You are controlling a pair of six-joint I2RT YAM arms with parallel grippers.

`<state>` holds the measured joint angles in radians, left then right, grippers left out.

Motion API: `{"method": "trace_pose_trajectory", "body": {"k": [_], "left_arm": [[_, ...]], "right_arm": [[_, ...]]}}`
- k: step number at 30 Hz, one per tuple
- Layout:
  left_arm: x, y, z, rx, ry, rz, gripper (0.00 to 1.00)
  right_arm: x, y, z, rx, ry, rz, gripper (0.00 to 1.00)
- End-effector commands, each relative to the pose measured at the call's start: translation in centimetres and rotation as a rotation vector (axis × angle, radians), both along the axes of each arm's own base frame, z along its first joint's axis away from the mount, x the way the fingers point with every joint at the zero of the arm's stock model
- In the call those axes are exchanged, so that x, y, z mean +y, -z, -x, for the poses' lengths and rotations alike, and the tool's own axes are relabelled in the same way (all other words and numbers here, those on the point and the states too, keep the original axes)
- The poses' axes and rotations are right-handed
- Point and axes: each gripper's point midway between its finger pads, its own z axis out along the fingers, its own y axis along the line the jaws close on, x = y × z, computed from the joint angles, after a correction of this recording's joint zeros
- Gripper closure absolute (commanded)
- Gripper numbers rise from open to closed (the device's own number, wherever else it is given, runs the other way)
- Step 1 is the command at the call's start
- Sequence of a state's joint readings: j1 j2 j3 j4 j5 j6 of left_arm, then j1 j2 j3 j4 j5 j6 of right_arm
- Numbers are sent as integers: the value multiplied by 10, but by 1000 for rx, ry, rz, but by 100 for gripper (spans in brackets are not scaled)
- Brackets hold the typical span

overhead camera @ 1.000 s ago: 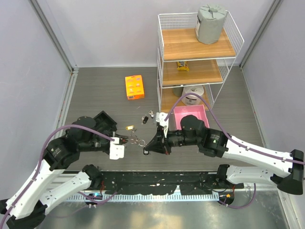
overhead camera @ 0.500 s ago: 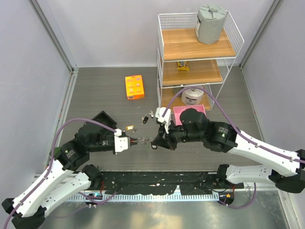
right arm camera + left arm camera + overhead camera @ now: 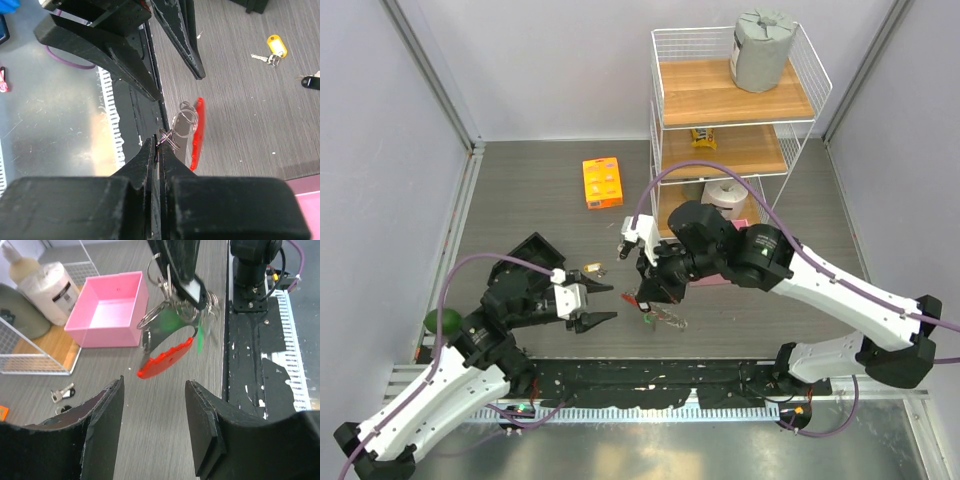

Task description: Remove the keys from the keyring

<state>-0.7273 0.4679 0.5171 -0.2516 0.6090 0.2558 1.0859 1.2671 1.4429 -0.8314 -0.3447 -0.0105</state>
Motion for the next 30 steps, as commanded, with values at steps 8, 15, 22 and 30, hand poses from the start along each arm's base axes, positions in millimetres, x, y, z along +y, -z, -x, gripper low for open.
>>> {"method": "trace_pose_trajectory", "body": {"k": [8, 15, 22, 30], "left_arm": [[-19, -64, 12, -189, 154, 185, 43], [-27, -71, 23, -199, 243, 232, 56], [-28, -71, 38, -190, 320, 277, 64], [-32, -59, 40, -135, 324, 267, 65]], "right_arm": [[-1, -21, 25, 92, -187, -16, 95], [0, -12, 30, 115, -237, 14, 95], [2, -11, 28, 121, -237, 22, 95], [8, -16, 29, 125, -250, 0, 95]]}}
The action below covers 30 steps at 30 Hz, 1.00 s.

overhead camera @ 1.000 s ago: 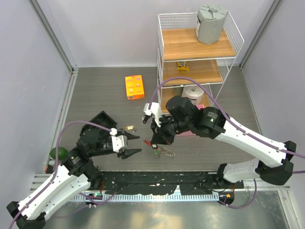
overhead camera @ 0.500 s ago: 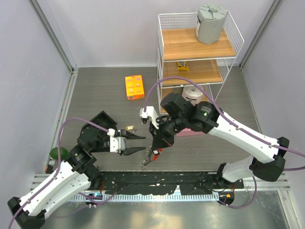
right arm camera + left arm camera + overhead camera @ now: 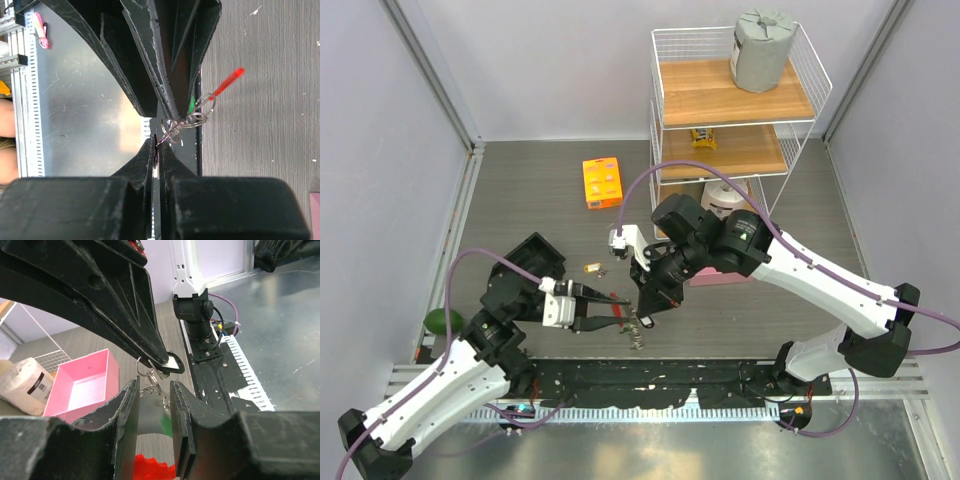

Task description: Remove the keys from the keyring

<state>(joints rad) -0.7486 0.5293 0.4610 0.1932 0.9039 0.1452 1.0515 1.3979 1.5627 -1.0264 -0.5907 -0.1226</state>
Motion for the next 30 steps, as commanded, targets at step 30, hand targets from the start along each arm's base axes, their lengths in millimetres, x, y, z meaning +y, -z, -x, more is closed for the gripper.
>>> {"method": "trace_pose_trajectory", "body": {"k": [30], "left_arm": [[22, -9, -23, 15, -271, 104, 59]], "right_arm": [[2, -23, -12, -25, 37, -99, 95]]}}
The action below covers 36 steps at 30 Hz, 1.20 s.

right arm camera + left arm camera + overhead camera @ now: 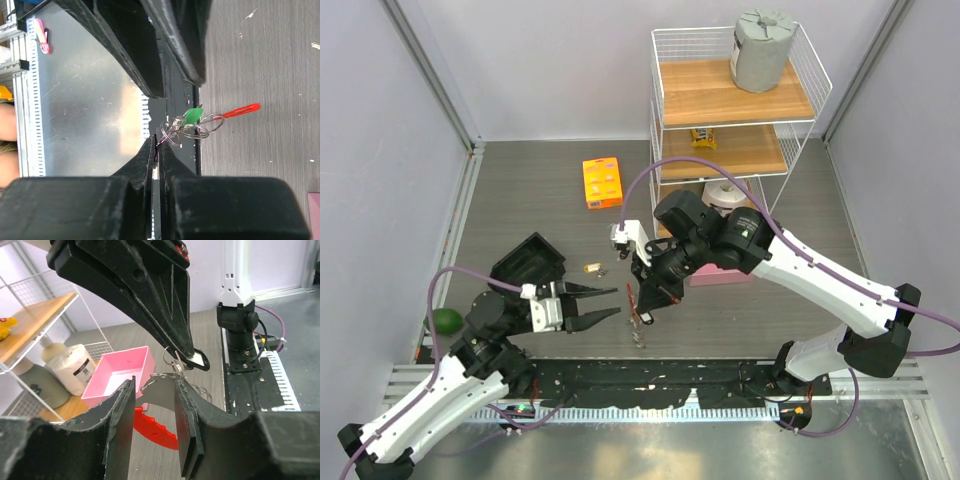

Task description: Remove the keys from the keyring

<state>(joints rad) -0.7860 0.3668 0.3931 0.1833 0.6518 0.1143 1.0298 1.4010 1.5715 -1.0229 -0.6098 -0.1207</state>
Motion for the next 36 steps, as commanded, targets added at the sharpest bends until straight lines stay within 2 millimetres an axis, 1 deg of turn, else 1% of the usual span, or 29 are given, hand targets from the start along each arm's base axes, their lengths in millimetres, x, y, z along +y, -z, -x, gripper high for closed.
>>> {"method": "trace_pose_trajectory", "body": {"k": [1, 4, 7, 12, 15, 17, 28, 31, 36], "left_arm": [[5, 0, -3, 27, -45, 10, 61], [-1, 6, 5, 69, 22, -11, 65], [-8, 11, 5, 113, 55, -16, 67], [-15, 9, -4, 100, 42, 13, 66], [-18, 10, -12, 109, 18, 6, 66], [-20, 11, -14, 113, 19, 1, 66], [-24, 0, -8, 76, 64, 29, 66], [-25, -3, -3, 99, 88, 39, 67], [-29, -1, 1, 106, 114, 31, 69]], "right_arm": [[1, -21, -8, -32, 30, -90, 95], [0, -23, -12, -32, 40, -103, 95], [0, -24, -14, -30, 49, -106, 95], [0, -26, -15, -30, 52, -112, 95], [0, -27, -14, -30, 51, -114, 95], [0, -26, -14, -29, 53, -112, 95], [4, -22, -17, -26, 52, -110, 95], [4, -23, -17, -26, 52, -111, 95], [4, -23, -17, -23, 53, -112, 95]]}}
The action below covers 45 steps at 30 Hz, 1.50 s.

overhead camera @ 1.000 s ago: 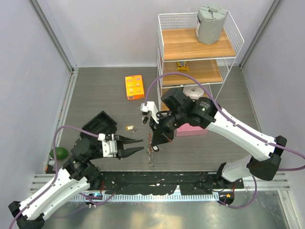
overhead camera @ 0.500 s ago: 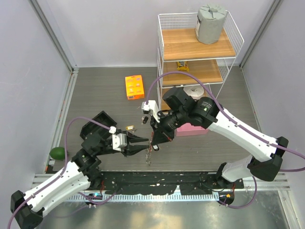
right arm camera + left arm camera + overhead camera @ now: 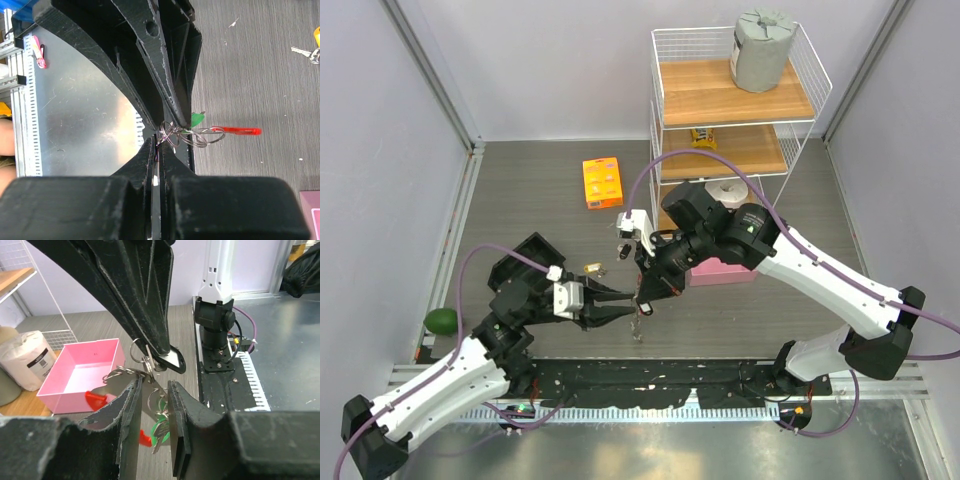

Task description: Remove the keys from the keyring

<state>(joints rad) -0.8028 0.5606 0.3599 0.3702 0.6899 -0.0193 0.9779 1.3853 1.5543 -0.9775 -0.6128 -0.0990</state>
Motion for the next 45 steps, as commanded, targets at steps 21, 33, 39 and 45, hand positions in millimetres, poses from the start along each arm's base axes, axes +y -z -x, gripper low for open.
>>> {"method": "trace_pose_trajectory", "body": {"k": [21, 33, 39, 45], "left_arm": [[-3, -31, -11, -18, -78, 96, 85], [4, -28, -8, -46, -95, 74, 100], [5, -32, -5, -53, -81, 78, 100], [5, -30, -4, -47, -77, 70, 100]], "right_arm": [[3, -19, 6, -5, -18, -90, 95], [-10, -5, 9, 9, 20, -45, 95], [-12, 4, 10, 20, 37, -34, 95], [-12, 4, 11, 20, 35, -40, 95]]}}
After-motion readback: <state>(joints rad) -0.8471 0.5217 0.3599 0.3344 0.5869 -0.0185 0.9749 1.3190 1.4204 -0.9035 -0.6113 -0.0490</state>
